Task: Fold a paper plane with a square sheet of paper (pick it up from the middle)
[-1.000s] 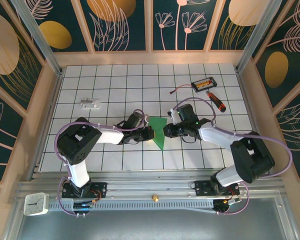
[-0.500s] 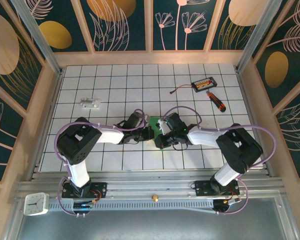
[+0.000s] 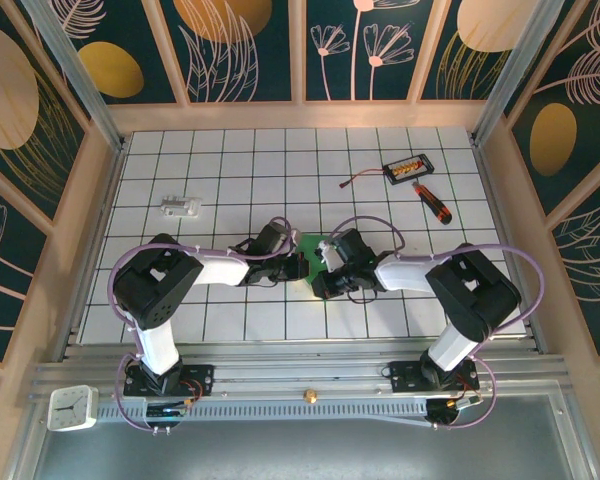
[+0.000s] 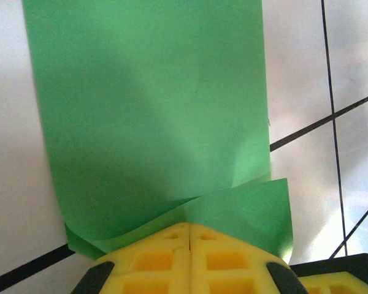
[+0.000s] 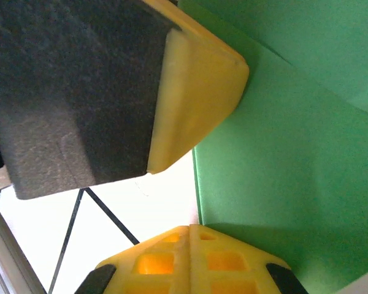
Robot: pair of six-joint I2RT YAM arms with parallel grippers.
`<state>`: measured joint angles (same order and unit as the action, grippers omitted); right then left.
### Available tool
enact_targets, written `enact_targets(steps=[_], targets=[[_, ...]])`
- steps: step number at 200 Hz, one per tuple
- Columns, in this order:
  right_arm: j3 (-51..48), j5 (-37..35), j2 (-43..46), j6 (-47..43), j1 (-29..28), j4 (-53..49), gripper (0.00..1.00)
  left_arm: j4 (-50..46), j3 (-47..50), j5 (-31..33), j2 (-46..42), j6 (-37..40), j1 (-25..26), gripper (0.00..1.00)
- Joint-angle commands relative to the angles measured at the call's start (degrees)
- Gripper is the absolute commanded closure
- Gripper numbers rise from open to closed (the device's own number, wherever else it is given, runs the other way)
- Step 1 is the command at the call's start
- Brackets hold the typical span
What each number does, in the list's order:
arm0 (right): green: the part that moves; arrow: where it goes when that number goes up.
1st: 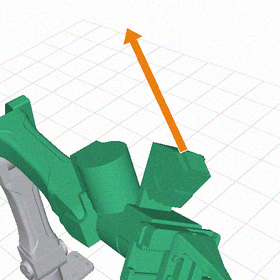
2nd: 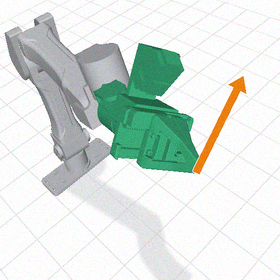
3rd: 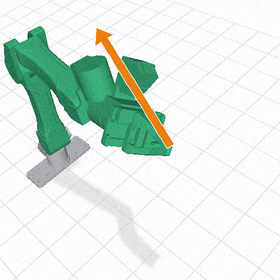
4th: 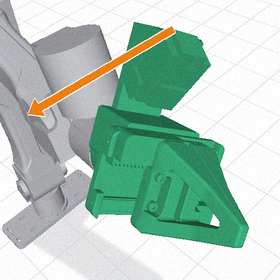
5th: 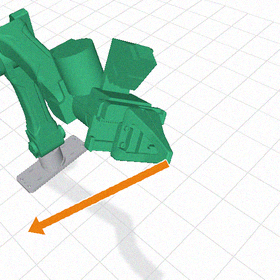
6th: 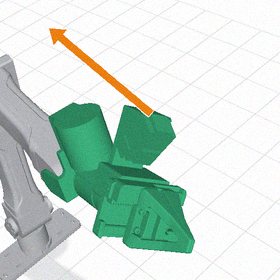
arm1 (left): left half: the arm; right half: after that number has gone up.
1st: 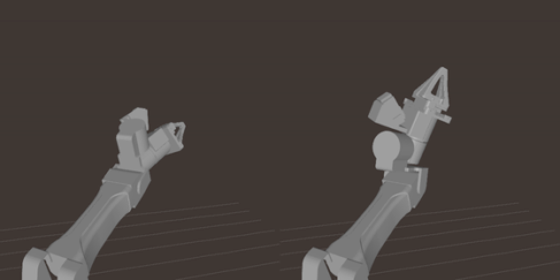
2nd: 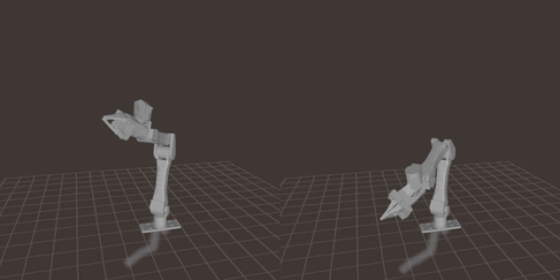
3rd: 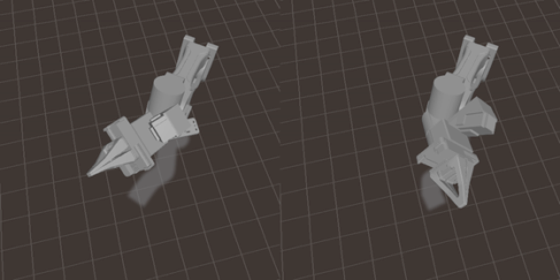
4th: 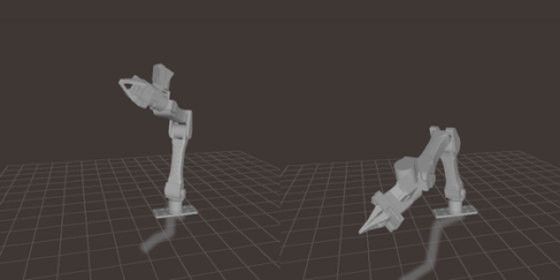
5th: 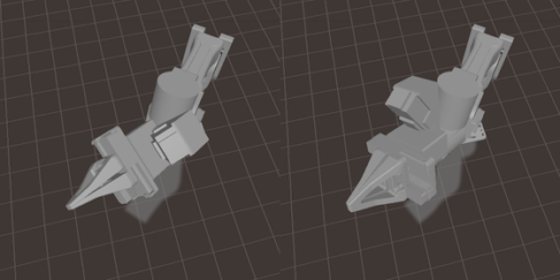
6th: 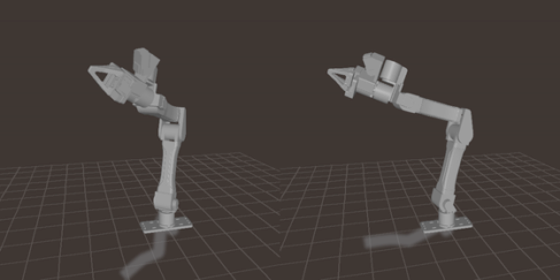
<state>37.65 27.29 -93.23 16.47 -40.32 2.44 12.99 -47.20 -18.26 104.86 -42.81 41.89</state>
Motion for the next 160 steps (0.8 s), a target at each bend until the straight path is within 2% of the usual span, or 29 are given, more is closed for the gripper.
enact_targets(steps=[1,72,160], targets=[[-3.5,-0.8,0.8,0.1,0.0,-4.8,0.95,-7.7,0.4,4.1,2.4,2.2,-0.7,1.0],[-7.1,-1.1,3.0,5.8,-2.7,-8.4,1.0,-9.0,-0.3,5.0,2.2,3.2,-1.0,1.0],[-10.1,-2.6,7.5,9.2,-4.5,-11.6,1.0,-10.2,-1.4,5.2,2.7,3.9,-1.1,1.0]])
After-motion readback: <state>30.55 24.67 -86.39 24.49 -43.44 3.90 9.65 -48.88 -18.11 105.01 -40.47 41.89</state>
